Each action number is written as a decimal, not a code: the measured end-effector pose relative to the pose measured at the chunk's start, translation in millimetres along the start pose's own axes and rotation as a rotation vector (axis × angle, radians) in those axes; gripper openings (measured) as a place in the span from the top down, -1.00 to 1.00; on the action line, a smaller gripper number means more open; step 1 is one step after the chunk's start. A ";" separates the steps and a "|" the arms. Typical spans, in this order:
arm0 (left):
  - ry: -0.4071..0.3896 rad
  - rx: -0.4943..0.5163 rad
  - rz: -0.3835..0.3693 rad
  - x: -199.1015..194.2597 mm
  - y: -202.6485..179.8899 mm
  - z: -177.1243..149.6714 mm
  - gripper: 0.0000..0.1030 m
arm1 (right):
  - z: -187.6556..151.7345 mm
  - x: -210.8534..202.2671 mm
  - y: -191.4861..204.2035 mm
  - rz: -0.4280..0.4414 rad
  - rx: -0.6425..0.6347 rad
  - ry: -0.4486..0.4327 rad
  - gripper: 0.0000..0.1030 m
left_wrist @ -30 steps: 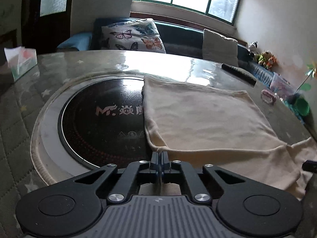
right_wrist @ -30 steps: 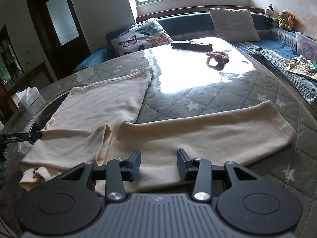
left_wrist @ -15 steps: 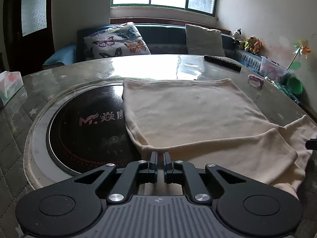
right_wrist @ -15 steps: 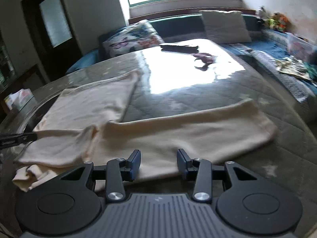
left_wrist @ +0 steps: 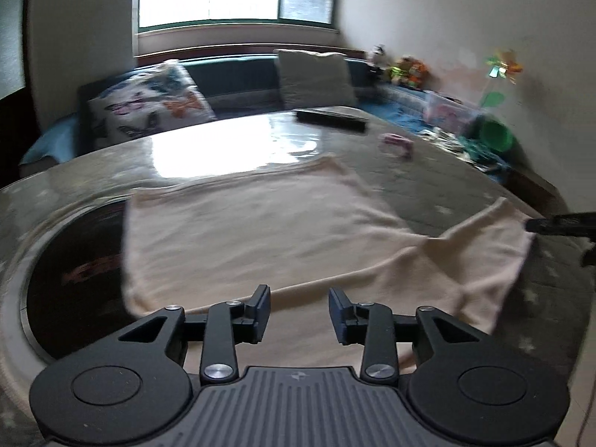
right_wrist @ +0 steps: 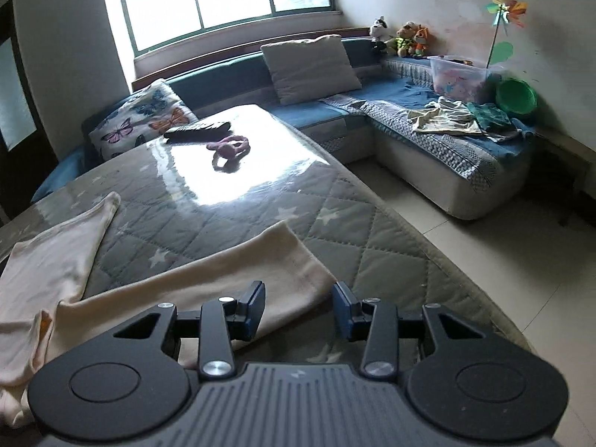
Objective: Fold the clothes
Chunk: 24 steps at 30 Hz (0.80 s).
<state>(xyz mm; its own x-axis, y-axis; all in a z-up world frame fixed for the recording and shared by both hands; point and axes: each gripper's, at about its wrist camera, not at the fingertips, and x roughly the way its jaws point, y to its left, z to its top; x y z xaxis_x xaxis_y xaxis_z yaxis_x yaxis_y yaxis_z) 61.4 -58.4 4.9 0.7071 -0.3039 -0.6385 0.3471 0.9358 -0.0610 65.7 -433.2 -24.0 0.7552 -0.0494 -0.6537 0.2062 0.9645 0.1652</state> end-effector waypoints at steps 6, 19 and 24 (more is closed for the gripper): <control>0.025 0.060 -0.069 14.4 -33.4 4.9 0.17 | 2.4 -1.2 -4.4 0.001 0.028 -0.031 0.86; 0.055 0.139 -0.128 24.9 -64.0 -0.8 0.16 | 7.3 -5.7 -14.9 0.009 0.085 -0.061 0.92; 0.064 0.139 -0.129 28.3 -64.8 -4.4 0.15 | 1.1 -3.5 -14.9 0.016 0.093 -0.037 0.78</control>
